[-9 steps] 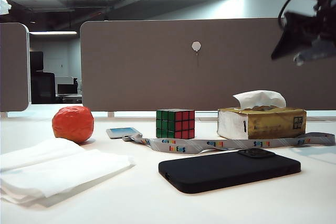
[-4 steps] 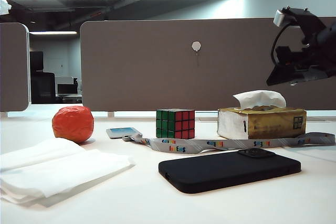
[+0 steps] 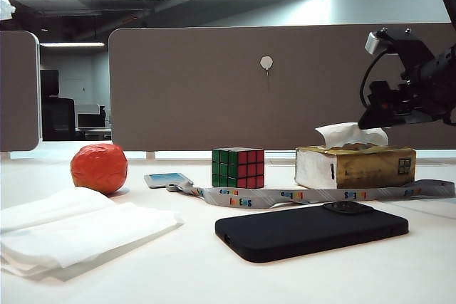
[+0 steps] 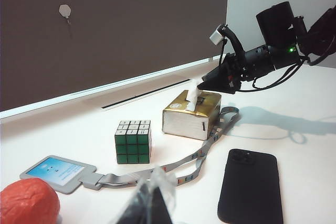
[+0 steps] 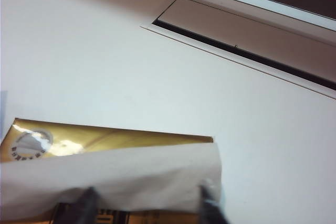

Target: Pull out a tissue from the tissue box and use it to cover the ID card on the tabletop.

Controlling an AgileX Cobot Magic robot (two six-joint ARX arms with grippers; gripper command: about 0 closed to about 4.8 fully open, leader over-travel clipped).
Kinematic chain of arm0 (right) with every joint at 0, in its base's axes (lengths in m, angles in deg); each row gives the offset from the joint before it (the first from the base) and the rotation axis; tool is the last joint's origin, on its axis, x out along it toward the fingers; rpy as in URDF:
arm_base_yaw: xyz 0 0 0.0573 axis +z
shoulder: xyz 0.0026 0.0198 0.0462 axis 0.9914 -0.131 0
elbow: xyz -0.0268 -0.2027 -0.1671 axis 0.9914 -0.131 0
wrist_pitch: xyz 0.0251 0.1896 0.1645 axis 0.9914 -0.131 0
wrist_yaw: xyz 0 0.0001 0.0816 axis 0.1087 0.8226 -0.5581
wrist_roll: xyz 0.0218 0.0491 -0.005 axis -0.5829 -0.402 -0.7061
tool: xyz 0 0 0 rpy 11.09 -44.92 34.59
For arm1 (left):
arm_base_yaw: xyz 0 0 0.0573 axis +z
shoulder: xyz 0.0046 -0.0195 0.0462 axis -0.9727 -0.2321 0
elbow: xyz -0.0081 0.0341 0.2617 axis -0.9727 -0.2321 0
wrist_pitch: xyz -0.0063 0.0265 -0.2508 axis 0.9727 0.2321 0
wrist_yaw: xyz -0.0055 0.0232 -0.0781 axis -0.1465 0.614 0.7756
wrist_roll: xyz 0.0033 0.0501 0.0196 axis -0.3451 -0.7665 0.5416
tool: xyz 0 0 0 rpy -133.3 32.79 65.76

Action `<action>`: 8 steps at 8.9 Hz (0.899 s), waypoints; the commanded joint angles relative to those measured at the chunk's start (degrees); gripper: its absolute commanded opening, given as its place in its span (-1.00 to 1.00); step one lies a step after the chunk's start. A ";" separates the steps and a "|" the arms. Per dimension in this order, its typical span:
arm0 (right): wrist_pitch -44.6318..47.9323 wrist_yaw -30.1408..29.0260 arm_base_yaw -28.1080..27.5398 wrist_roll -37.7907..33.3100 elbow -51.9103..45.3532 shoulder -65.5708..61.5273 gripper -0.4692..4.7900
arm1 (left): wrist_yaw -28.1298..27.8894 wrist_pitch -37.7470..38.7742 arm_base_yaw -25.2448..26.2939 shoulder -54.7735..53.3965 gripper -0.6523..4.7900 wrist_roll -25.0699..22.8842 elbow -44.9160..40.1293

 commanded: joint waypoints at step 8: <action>7.19 -4.72 -2.01 -1.29 0.42 -5.57 0.31 | -0.22 -0.66 -0.04 -0.04 -0.78 -0.02 0.22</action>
